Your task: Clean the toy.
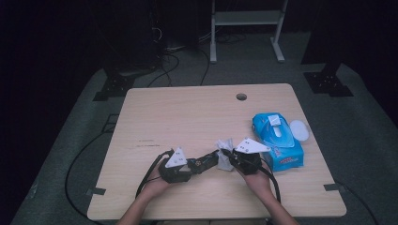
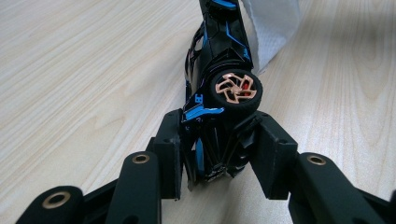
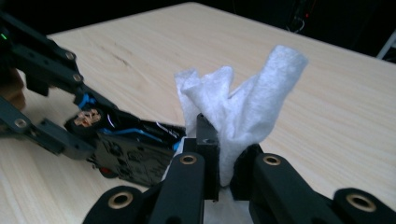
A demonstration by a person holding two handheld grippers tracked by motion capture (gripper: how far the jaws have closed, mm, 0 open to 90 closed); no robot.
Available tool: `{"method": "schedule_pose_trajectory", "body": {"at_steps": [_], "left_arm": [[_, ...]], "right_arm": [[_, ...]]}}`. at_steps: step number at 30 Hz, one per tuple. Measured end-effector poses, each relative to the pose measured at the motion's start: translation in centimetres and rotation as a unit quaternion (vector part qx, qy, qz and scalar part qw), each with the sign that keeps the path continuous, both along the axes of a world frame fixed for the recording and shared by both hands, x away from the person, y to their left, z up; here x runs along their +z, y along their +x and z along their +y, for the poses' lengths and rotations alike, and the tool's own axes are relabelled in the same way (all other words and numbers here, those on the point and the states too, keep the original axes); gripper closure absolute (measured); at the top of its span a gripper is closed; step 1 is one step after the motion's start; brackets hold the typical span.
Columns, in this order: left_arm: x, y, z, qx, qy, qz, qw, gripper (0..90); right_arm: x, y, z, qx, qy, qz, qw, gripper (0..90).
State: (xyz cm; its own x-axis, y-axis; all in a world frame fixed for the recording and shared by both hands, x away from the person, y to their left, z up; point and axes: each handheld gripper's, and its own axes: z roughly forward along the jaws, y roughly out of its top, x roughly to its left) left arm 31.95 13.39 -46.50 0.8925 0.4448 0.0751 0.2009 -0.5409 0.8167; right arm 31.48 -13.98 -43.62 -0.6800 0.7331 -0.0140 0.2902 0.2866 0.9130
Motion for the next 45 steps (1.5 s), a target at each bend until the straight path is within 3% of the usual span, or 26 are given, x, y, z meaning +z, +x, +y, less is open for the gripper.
{"method": "schedule_pose_trajectory", "body": {"at_steps": [6,18,21,27,33,36,45], "left_arm": [[0.0,0.0,0.0,0.001,-0.001,0.000,1.0000,58.4],[0.0,0.0,0.0,0.000,0.002,-0.001,1.0000,58.4],[0.0,0.0,0.1,0.000,0.003,-0.001,1.0000,58.4],[0.0,0.0,0.1,0.001,0.004,-0.002,1.0000,58.4],[0.0,0.0,0.1,0.001,0.002,-0.002,1.0000,58.4],[0.0,0.0,0.1,0.001,0.002,-0.002,1.0000,58.5],[0.0,0.0,0.1,0.003,0.001,-0.002,1.0000,58.4]], "right_arm": [[0.9,-0.5,0.0,0.007,0.002,-0.015,0.9999,85.0],[-0.5,1.0,-1.8,-0.026,-0.008,0.026,0.9993,84.9],[-0.6,1.1,-2.1,-0.030,-0.001,0.031,0.9991,84.9],[-0.3,0.6,-1.2,-0.003,-0.004,0.024,0.9997,84.9],[-0.8,1.1,-1.9,-0.018,-0.005,0.041,0.9990,84.9],[-0.6,1.0,-1.8,-0.014,-0.001,0.035,0.9993,84.9],[0.4,0.4,0.0,0.020,0.008,0.026,0.9994,84.9]]}}
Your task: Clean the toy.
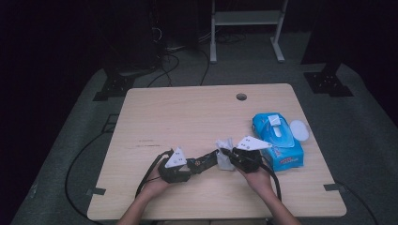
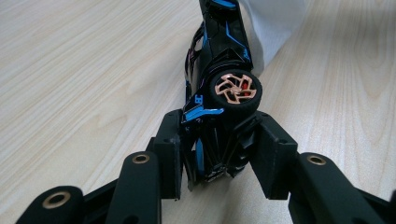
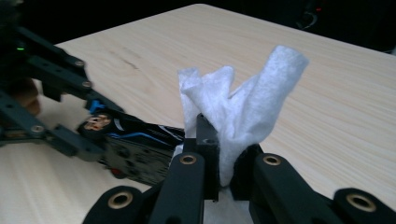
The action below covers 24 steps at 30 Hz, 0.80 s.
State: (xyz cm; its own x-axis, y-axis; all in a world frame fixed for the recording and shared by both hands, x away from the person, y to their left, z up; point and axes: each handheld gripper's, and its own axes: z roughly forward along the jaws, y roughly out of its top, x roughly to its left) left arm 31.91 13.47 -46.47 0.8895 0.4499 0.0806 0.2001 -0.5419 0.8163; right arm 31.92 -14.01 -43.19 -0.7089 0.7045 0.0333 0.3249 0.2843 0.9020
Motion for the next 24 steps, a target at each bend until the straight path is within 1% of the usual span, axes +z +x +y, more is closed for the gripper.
{"method": "schedule_pose_trajectory", "body": {"at_steps": [4,6,7,9,12,14,15,17,18,20,22,24], "left_arm": [[0.0,0.0,0.0,0.000,0.001,0.001,1.0000,58.4],[0.0,0.0,0.0,-0.001,0.001,0.000,1.0000,58.4],[0.0,0.0,0.0,-0.001,0.000,0.001,1.0000,58.4],[0.0,0.1,0.0,0.000,-0.001,0.001,1.0000,58.4],[0.0,0.1,0.0,0.003,-0.002,0.001,1.0000,58.4],[0.0,0.1,0.0,0.003,-0.003,0.001,1.0000,58.3],[0.0,0.1,0.0,0.004,-0.003,0.002,1.0000,58.4],[0.0,0.1,0.0,0.004,-0.003,0.003,1.0000,58.3],[0.0,0.1,0.0,0.003,-0.003,0.002,1.0000,58.4],[0.0,0.1,0.0,0.003,-0.003,0.002,1.0000,58.4],[0.0,0.1,0.1,0.003,-0.004,0.004,1.0000,58.4],[0.0,0.1,0.1,0.002,-0.004,0.003,1.0000,58.5]], "right_arm": [[-0.5,-0.4,2.0,0.033,-0.018,0.014,0.9992,84.9],[-0.7,-0.5,2.7,0.045,-0.023,0.015,0.9986,84.9],[-0.7,-0.6,3.0,0.048,-0.023,0.013,0.9985,84.9],[-0.7,-0.7,3.7,0.055,-0.019,0.018,0.9981,84.9],[-0.7,-0.8,4.8,0.068,-0.020,0.017,0.9974,84.9],[-0.7,-0.8,5.7,0.081,-0.010,0.027,0.9963,84.9],[-0.7,-0.9,6.1,0.083,-0.010,0.024,0.9962,85.0],[-0.7,-0.9,7.1,0.103,-0.009,0.031,0.9942,85.0],[-0.7,-1.0,7.6,0.111,-0.008,0.030,0.9933,85.0],[-0.6,-1.1,8.5,0.121,-0.014,0.031,0.9921,84.9],[-0.6,-1.0,8.7,0.122,-0.022,0.028,0.9919,85.0],[-0.5,-0.5,8.0,0.114,-0.019,0.032,0.9928,85.0]]}}
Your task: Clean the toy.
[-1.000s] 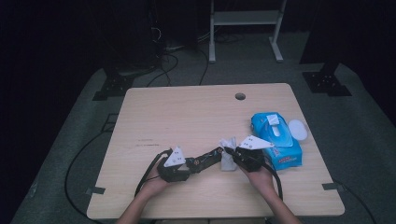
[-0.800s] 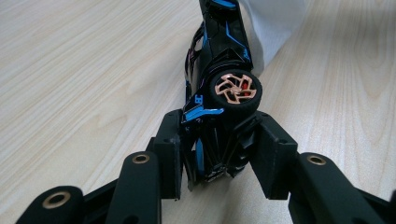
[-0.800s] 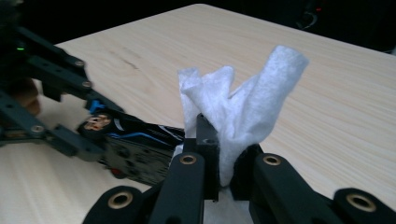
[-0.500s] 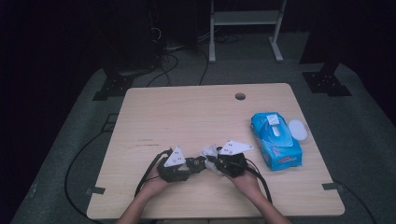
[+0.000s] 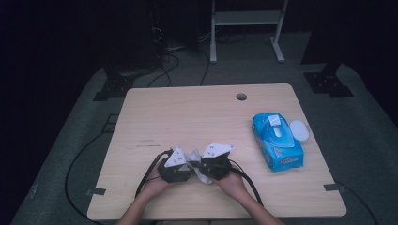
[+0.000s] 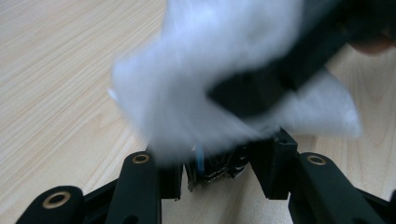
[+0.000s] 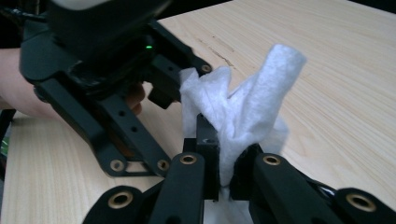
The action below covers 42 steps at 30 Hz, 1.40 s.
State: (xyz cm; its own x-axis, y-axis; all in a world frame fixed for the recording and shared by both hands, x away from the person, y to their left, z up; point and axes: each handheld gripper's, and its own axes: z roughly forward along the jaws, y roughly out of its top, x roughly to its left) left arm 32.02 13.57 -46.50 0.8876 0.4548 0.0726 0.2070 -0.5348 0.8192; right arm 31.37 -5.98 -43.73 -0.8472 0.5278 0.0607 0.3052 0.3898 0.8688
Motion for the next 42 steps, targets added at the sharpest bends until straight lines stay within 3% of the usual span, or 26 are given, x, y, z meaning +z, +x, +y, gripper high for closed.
{"method": "schedule_pose_trajectory", "body": {"at_steps": [7,14,25,31,35,39,42], "left_arm": [[0.0,0.0,0.0,-0.001,0.004,-0.002,1.0000,58.5],[0.1,0.0,0.0,0.000,0.002,0.000,1.0000,58.5],[0.3,-0.1,0.9,0.002,0.011,0.000,0.9999,58.5],[0.5,-0.2,1.6,0.003,0.017,0.002,0.9998,58.5],[0.5,-0.2,1.7,0.004,0.016,0.009,0.9998,57.6],[1.2,-0.2,1.7,0.007,-0.001,0.006,1.0000,54.5],[1.1,-0.2,1.7,0.007,0.002,0.007,0.9999,52.7]], "right_arm": [[0.1,0.8,-3.4,-0.049,-0.011,-0.010,0.9987,85.0],[0.1,1.3,-7.3,-0.104,-0.007,-0.020,0.9943,85.0],[-0.1,1.9,-10.2,-0.148,0.009,-0.008,0.9890,85.0],[-0.8,2.1,-9.6,-0.130,0.036,0.017,0.9907,85.0],[-0.8,2.0,-8.7,-0.116,0.035,0.019,0.9925,84.9],[-1.2,2.2,-8.6,-0.114,0.036,0.028,0.9924,84.9],[-1.1,2.1,-8.7,-0.114,0.036,0.029,0.9924,84.9]]}}
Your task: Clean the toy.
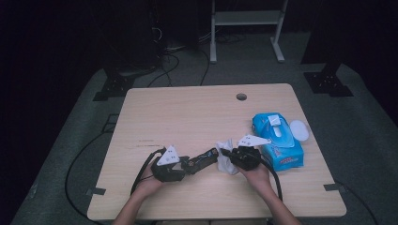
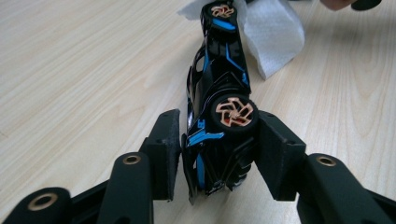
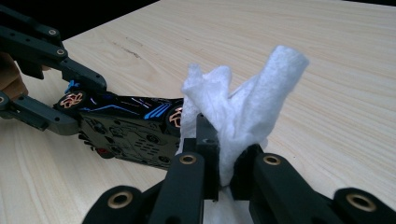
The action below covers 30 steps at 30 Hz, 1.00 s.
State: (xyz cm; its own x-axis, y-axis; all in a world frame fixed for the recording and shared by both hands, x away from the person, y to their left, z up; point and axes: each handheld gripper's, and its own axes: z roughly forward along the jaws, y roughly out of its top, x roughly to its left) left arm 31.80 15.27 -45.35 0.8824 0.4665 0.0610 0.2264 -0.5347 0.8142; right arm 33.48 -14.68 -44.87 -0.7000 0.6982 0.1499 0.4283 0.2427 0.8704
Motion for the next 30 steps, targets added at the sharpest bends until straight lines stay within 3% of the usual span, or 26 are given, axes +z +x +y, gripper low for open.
{"method": "schedule_pose_trajectory", "body": {"at_steps": [3,10,15,21,26,30], "left_arm": [[-0.2,0.1,-0.1,0.000,0.012,0.003,0.9999,50.2],[-0.6,0.3,-0.2,0.001,0.014,0.008,0.9999,48.9],[-1.5,0.5,-0.6,-0.004,0.029,0.015,0.9995,48.2],[-2.5,0.6,-1.0,-0.011,0.049,0.021,0.9985,48.0],[-2.8,0.6,-1.2,-0.005,0.030,0.029,0.9991,47.9],[-2.8,0.7,-1.4,-0.001,0.028,0.028,0.9992,50.1]], "right_arm": [[0.2,-0.1,0.0,0.000,0.004,-0.005,1.0000,84.8],[1.0,-0.7,0.8,0.013,0.005,-0.024,0.9996,84.8],[1.1,-0.7,1.1,0.014,0.010,-0.024,0.9996,84.8],[1.7,-1.1,2.4,0.033,0.002,-0.039,0.9987,84.8],[1.2,-0.9,3.2,0.039,-0.011,-0.038,0.9985,84.8],[1.1,-0.9,3.4,0.040,-0.013,-0.034,0.9985,84.8]]}}
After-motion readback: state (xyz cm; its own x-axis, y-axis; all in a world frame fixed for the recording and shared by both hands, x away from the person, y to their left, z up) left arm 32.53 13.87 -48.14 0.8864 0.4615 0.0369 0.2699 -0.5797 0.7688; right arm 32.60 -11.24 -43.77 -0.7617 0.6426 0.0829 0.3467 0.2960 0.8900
